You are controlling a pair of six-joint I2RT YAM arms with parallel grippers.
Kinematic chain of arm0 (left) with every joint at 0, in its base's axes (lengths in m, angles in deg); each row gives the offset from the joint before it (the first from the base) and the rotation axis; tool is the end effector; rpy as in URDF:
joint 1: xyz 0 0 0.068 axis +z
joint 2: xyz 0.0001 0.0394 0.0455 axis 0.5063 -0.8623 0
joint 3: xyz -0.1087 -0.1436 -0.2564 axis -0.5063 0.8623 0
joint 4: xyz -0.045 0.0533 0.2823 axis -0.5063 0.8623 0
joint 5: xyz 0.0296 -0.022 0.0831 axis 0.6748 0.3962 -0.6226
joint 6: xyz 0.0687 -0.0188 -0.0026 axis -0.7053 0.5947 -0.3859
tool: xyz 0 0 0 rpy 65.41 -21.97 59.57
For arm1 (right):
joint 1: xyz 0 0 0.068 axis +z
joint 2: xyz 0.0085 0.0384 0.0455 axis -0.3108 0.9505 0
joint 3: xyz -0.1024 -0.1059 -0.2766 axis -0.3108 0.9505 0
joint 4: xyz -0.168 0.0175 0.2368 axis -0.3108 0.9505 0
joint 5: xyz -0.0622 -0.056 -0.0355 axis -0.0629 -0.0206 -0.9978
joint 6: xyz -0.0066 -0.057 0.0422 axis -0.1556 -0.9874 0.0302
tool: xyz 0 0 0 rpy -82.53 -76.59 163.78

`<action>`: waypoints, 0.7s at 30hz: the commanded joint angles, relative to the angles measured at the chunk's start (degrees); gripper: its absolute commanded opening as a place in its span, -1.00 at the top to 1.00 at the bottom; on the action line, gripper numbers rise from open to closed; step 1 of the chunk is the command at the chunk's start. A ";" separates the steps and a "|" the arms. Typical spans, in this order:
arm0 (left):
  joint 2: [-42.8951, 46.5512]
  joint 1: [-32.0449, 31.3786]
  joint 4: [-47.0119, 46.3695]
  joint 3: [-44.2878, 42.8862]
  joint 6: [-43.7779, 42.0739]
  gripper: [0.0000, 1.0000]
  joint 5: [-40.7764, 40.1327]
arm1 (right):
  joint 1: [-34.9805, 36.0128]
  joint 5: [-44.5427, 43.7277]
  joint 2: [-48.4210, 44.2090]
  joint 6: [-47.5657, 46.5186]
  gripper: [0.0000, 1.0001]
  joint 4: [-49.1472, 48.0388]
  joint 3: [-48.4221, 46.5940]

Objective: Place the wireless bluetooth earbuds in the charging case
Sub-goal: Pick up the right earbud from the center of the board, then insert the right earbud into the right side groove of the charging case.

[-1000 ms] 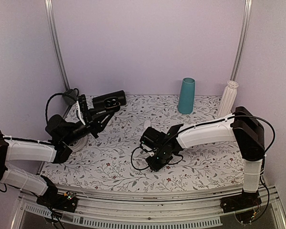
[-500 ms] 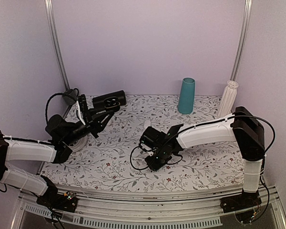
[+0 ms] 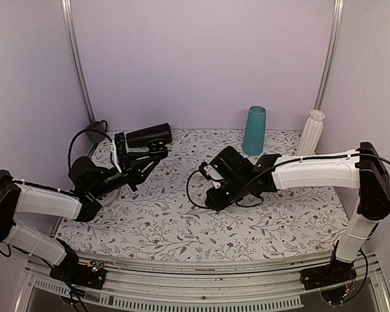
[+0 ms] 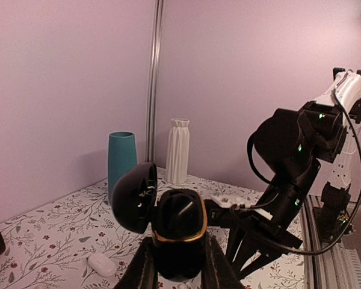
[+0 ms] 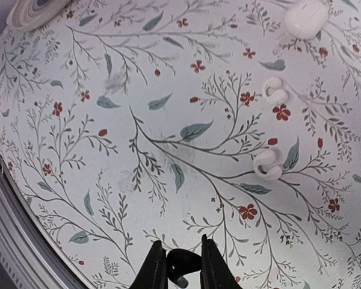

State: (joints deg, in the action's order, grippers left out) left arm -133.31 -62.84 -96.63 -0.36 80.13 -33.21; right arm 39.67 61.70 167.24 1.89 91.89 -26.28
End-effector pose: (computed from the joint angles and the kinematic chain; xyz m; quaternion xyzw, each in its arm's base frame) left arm 0.2254 -0.1750 0.2598 0.2803 0.5523 -0.4343 0.6540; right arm 0.2291 0.3612 0.2145 -0.3186 0.9034 0.1695 0.2318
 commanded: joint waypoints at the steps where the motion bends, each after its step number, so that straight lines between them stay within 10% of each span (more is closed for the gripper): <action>1: -1.98 1.68 -1.00 -2.23 0.48 1.00 5.67 | -1.80 0.94 -6.36 -1.37 0.70 -6.15 0.06; 21: -13.41 4.83 -7.49 -11.26 9.62 1.00 28.79 | -4.34 12.52 -16.61 -4.04 0.69 -20.87 -5.25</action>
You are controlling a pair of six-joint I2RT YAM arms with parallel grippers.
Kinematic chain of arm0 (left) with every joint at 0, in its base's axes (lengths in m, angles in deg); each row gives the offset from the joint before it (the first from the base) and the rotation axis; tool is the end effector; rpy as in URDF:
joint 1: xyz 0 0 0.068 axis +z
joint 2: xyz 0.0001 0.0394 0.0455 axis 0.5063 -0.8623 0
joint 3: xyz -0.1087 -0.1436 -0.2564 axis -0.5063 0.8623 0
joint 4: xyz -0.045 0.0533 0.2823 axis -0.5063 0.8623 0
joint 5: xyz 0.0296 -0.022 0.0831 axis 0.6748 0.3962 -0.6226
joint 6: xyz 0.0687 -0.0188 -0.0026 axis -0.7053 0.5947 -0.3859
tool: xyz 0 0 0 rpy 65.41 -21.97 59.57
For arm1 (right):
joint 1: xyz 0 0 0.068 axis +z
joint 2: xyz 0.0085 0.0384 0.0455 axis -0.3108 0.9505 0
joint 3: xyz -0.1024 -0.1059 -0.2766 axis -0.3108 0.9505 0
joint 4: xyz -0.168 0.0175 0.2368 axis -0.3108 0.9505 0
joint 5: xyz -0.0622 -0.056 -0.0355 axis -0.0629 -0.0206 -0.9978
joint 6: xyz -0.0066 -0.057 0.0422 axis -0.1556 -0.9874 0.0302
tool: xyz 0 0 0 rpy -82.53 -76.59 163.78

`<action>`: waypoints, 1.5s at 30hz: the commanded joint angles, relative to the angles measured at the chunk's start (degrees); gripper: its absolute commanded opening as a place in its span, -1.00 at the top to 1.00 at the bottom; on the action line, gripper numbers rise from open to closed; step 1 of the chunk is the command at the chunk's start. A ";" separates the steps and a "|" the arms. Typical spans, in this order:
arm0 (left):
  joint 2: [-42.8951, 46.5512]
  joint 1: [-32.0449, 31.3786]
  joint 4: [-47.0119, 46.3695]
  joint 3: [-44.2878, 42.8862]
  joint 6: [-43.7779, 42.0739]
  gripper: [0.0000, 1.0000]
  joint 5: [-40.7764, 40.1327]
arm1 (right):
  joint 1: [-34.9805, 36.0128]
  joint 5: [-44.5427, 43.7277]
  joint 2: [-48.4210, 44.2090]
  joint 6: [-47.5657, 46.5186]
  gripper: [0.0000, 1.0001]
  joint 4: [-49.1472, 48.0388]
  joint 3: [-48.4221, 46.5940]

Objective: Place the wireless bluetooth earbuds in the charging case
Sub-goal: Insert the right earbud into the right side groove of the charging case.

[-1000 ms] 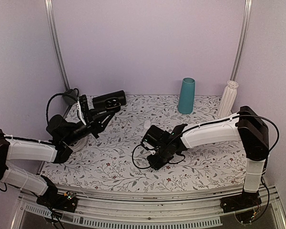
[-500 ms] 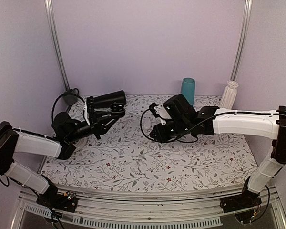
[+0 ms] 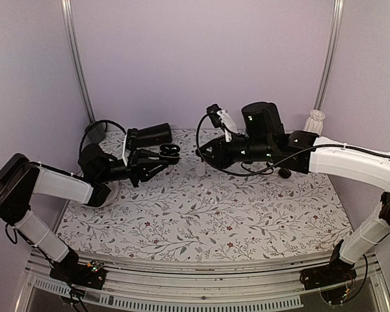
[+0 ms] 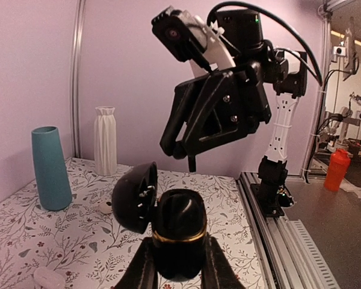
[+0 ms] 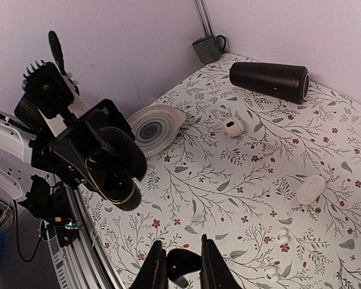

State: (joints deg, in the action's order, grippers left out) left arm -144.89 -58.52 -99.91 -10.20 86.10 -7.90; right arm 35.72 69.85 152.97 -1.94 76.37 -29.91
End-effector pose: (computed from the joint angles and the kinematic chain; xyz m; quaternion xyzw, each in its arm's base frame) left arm 0.2628 -0.1931 0.2603 0.3933 0.5078 -0.5332 0.5506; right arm 0.2388 0.3387 0.3670 -0.3103 0.7742 0.3513 0.4253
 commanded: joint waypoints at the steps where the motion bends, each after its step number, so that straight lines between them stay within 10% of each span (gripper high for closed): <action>1: -2.50 0.42 -4.71 -1.66 4.46 1.00 3.78 | -0.38 5.31 -2.48 0.04 0.69 -6.22 -1.62; 45: -8.38 -6.18 -16.22 -5.97 15.65 1.00 3.75 | 2.62 10.26 -0.03 -2.15 0.69 -23.31 6.24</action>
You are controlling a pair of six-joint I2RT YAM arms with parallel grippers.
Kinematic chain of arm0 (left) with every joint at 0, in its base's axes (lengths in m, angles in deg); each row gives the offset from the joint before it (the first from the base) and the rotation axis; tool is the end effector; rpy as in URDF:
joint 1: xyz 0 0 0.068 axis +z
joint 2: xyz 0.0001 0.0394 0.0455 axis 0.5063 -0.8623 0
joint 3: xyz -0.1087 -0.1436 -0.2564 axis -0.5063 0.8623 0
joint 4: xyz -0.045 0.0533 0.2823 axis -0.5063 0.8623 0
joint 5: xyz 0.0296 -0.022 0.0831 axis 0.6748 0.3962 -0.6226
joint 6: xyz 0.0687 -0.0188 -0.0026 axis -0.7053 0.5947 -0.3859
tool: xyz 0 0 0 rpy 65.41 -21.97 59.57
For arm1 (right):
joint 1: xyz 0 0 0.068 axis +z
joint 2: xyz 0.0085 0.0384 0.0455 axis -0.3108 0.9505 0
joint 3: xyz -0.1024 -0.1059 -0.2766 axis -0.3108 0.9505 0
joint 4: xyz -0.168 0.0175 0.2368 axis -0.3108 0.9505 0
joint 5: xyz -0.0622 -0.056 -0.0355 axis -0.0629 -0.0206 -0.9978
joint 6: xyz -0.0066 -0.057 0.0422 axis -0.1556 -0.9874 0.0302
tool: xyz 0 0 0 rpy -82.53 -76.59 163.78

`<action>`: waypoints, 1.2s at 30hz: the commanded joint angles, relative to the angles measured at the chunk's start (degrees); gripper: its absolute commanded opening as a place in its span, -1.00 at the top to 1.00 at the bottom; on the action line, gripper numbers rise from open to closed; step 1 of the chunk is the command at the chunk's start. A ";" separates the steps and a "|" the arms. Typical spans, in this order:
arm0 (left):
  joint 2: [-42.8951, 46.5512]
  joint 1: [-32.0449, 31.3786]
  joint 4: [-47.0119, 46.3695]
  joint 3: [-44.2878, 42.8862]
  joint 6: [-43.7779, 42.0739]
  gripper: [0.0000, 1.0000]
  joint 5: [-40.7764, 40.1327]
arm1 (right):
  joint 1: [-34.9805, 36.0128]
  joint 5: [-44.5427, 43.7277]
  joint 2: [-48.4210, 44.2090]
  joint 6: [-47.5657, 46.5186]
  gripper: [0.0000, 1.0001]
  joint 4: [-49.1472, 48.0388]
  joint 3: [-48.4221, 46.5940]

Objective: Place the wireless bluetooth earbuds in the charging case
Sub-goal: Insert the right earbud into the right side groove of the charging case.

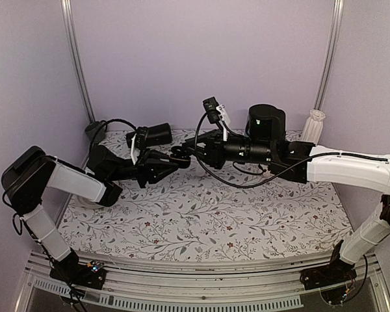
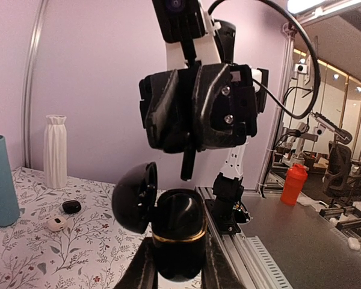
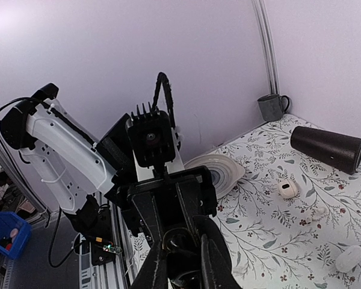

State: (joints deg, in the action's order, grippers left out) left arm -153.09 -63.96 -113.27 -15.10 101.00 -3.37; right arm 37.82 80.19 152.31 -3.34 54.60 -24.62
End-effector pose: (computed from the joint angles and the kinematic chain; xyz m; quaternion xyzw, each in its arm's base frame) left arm 0.2600 -0.2315 0.2633 0.4024 0.4644 -0.6267 0.4793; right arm 0.2196 0.3557 0.3824 -0.3607 0.6485 0.4677 0.4803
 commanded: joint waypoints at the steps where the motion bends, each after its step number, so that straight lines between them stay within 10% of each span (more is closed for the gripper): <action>1: -0.10 -0.74 -2.98 -1.07 0.77 1.00 -0.89 | 0.62 -0.24 0.63 -0.82 0.69 -1.52 0.95; 36: 2.07 -0.74 -2.57 -0.92 -1.20 1.00 -2.84 | 0.77 -1.74 1.07 -1.22 0.70 2.06 0.96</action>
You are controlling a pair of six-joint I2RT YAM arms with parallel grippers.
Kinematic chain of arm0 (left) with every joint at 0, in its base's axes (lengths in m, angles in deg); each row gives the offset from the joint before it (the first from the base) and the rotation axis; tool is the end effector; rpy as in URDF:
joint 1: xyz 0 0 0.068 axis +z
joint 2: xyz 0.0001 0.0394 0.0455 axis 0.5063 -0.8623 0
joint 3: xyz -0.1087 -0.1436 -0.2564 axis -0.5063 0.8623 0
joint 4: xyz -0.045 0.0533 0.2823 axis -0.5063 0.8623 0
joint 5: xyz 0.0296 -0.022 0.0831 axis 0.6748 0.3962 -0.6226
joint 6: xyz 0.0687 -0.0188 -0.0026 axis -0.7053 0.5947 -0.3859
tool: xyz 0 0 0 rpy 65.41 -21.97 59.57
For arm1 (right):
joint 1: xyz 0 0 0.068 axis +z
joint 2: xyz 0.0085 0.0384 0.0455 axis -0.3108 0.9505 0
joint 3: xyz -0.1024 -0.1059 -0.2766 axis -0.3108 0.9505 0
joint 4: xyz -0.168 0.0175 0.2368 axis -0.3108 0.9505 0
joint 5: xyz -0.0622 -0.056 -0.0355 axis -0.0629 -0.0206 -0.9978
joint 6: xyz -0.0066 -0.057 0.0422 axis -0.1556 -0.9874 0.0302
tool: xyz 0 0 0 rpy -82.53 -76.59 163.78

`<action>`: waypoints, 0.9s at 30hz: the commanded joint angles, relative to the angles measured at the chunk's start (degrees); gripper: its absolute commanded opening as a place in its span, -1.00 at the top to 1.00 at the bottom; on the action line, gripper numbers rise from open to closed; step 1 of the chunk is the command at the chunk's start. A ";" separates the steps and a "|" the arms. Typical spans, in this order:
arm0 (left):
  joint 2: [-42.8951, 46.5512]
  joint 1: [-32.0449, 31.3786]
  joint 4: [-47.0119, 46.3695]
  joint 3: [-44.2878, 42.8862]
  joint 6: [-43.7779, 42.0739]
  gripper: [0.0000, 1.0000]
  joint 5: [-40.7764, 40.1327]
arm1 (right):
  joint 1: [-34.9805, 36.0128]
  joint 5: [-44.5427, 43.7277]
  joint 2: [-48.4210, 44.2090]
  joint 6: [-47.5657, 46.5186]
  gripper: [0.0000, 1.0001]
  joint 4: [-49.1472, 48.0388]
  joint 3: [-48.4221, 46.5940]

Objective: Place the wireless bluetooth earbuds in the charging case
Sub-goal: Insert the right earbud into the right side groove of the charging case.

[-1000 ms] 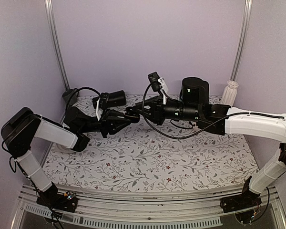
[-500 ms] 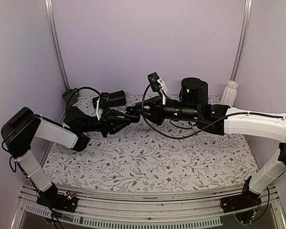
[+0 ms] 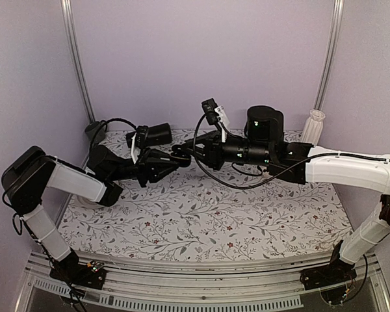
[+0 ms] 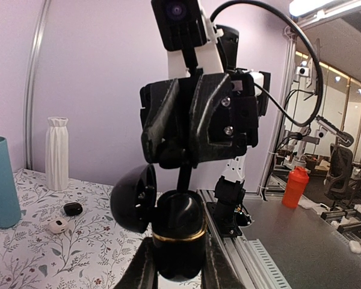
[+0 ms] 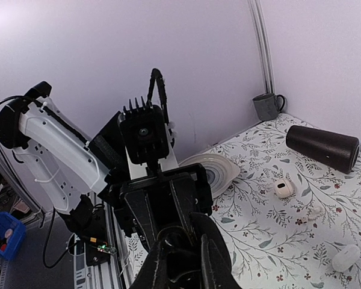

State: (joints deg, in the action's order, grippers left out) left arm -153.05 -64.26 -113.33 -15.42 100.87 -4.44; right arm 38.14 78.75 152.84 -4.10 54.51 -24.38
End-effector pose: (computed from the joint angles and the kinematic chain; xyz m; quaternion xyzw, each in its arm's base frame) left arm 0.2604 -0.2332 0.2656 0.3981 0.4624 -0.6257 0.4861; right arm 0.2203 0.3585 0.3772 -0.3604 0.6532 0.4569 0.4844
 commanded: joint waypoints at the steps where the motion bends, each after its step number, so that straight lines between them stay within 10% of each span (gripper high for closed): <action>1: 2.07 -0.43 -2.43 -0.57 -1.16 1.00 -1.85 | 0.41 -0.34 0.54 -0.45 0.70 2.22 0.71; 27: 3.56 0.18 -2.77 0.75 -2.28 1.00 -3.19 | 0.73 -0.63 1.40 0.04 0.69 3.58 0.60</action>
State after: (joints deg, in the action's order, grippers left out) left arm -151.47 -64.26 -112.94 -14.64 99.25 -5.73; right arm 38.36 78.22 152.94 -4.08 54.86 -24.38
